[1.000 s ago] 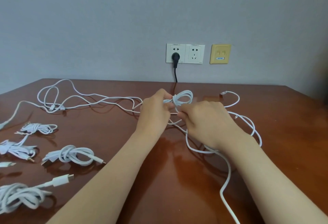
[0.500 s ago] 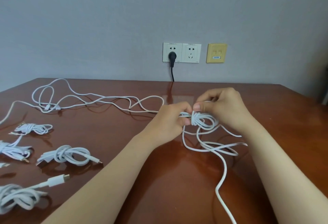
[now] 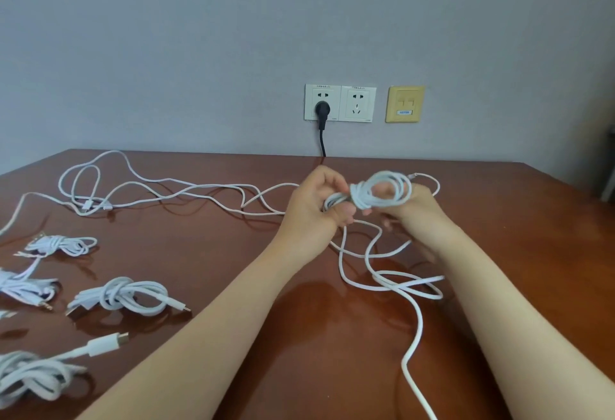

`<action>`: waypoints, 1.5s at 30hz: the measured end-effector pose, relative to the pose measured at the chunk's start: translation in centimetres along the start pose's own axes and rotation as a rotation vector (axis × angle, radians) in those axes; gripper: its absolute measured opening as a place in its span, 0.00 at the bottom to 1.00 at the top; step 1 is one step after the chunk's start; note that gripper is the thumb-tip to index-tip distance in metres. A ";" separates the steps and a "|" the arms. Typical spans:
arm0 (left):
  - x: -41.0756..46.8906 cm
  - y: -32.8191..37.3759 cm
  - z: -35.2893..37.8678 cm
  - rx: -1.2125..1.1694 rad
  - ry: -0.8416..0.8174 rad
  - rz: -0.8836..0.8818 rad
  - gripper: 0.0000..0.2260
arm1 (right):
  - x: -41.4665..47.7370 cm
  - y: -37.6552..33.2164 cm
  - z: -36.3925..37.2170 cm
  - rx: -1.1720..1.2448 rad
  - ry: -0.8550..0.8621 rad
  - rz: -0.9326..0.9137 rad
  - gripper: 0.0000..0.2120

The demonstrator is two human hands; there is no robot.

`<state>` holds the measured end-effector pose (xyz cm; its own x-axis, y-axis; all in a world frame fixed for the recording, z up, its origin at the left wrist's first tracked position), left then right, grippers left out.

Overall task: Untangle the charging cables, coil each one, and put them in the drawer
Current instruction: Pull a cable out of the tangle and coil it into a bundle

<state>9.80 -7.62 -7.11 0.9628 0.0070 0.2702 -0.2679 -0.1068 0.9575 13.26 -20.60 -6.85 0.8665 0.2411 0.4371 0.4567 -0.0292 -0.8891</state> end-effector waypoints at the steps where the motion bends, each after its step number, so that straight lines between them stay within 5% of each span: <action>1: -0.1 0.4 -0.1 -0.077 -0.002 0.010 0.14 | 0.0 -0.3 0.5 0.027 0.000 -0.033 0.09; 4: -0.2 0.8 -0.6 -0.185 0.045 0.016 0.16 | 0.3 -1.2 1.5 -0.015 0.001 -0.137 0.10; 8: 0.1 -0.3 -2.0 -0.279 0.231 -0.112 0.14 | 0.0 -2.0 1.9 -0.370 0.073 -0.296 0.13; 12: 0.5 -1.4 -3.0 -0.311 0.339 -0.186 0.12 | -0.7 -3.0 3.2 -0.337 0.089 -0.401 0.14; 19: 0.1 -1.2 -3.1 0.101 0.451 -0.053 0.14 | -0.6 -2.4 3.4 -0.239 0.078 -0.361 0.17; 25: 0.1 -0.9 -2.1 0.293 0.366 -0.015 0.14 | -0.1 -0.8 2.5 -0.191 0.152 -0.245 0.15; 29: 0.3 -2.0 -1.5 0.360 0.313 -0.062 0.12 | 0.2 0.1 2.0 -0.371 0.128 -0.159 0.14; 34: 0.7 -4.6 -0.9 0.026 0.125 -0.304 0.23 | -0.3 0.2 3.0 -0.640 -0.019 -0.156 0.15; 38: 0.8 -3.7 -0.9 0.032 0.113 -0.213 0.16 | -0.3 -0.3 3.0 -0.737 -0.026 -0.171 0.17; 42: 0.8 -3.3 -0.5 0.069 0.123 -0.168 0.16 | -0.5 -0.7 2.7 -0.640 0.046 -0.183 0.05; 45: 0.6 -3.3 -0.2 -0.087 0.048 -0.210 0.17 | -0.6 -0.8 2.5 -0.587 0.094 -0.200 0.06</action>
<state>11.26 -7.08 -10.11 0.9955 0.0671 0.0668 -0.0662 -0.0119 0.9977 11.89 -18.34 -6.75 0.7545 0.2113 0.6214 0.6235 -0.5263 -0.5781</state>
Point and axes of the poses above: each hand's wrist, its own x-axis towards the middle knuckle, its own z-axis out of the palm, y = z × x, the point moved 7 cm from there along x, towards the middle knuckle, and after that the axes turned 12 degrees about -z, right-handed, at the moved point
